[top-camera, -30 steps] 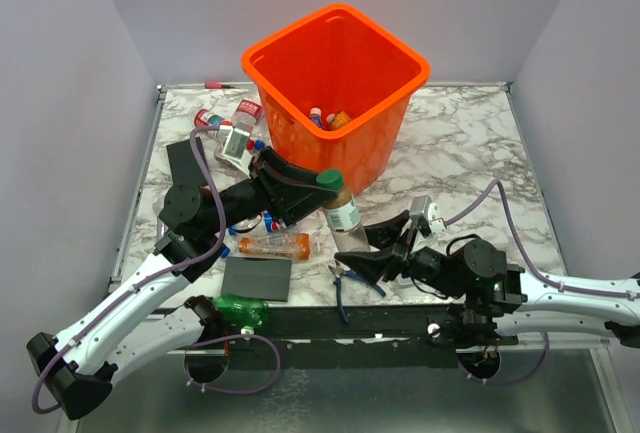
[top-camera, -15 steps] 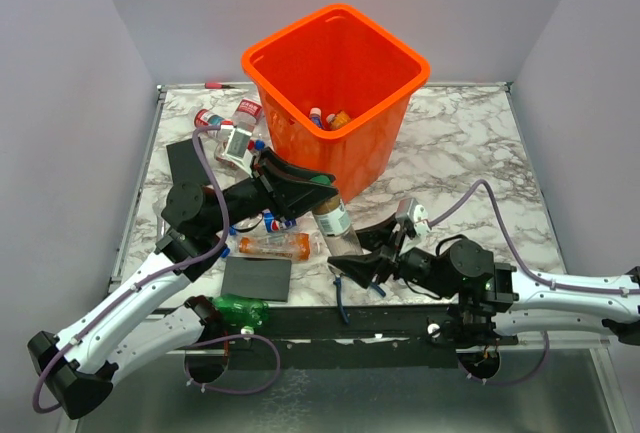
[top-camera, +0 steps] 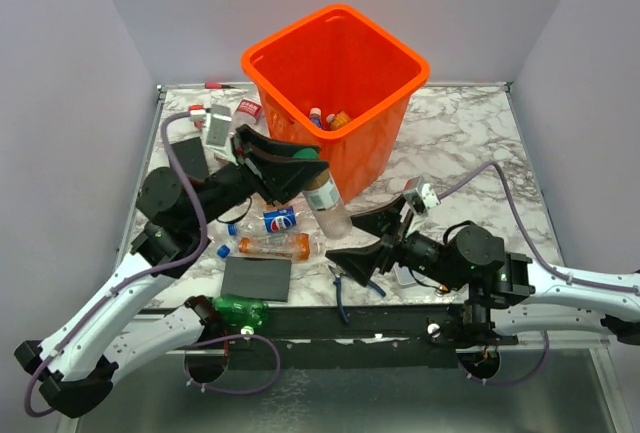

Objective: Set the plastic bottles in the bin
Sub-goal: Pick up the plastic bottle from the corner of the board, then place the plastic bottle in the trash bin.

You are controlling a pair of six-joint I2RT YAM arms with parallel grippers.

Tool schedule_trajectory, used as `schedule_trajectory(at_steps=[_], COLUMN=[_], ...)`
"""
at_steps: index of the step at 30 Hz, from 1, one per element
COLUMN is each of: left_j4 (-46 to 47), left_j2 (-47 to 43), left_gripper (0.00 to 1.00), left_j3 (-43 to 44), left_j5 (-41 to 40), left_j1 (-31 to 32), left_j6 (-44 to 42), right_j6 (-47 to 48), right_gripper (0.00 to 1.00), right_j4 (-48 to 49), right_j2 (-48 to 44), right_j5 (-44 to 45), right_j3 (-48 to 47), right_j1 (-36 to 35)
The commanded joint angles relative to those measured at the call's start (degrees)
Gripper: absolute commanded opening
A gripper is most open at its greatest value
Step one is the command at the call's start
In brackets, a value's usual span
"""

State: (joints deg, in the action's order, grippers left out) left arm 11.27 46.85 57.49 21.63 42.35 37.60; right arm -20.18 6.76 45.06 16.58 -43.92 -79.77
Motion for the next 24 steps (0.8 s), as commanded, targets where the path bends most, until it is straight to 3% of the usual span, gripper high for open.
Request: schedule_trajectory(at_steps=[1,4,8,14,18,22,24], left_j4=[-1.6,2.4,14.3,17.9,14.1,1.6,-1.8], left_j2=[-0.2,0.1,2.3,17.1,29.1,43.4,47.5], left_gripper=[0.00,0.00,0.00,0.00,0.00,0.00,0.00], left_j3=[8.6,12.2,13.9,27.0,38.4,51.9,54.4], left_j5=[-10.7,-16.2,-21.2,-24.0,-31.2,-39.2,-41.8], left_j1=[0.1,0.0,0.0,0.0,0.0,-0.9,-1.3], left_j6=[-13.7,-19.2,-26.6,-36.9,-43.7,-48.3,-50.4], right_j6=[-6.8,-6.3,-7.9,-12.6,-15.8,-20.3,-24.4], right_gripper=[1.00,1.00,1.00,1.00,1.00,1.00,1.00], right_j4=[-6.6,-8.6,-15.7,-20.2,-19.7,-21.9,-24.7], right_j2=[-2.7,-5.3,-6.0,-9.7,-14.0,-15.6,-15.1], right_j5=[-0.9,-0.1,10.2,22.9,25.2,28.3,30.8], right_j3=[-3.7,-3.8,-3.8,2.7,9.7,14.3,15.2], right_j1=[0.1,0.1,0.1,0.1,0.1,0.1,0.1])
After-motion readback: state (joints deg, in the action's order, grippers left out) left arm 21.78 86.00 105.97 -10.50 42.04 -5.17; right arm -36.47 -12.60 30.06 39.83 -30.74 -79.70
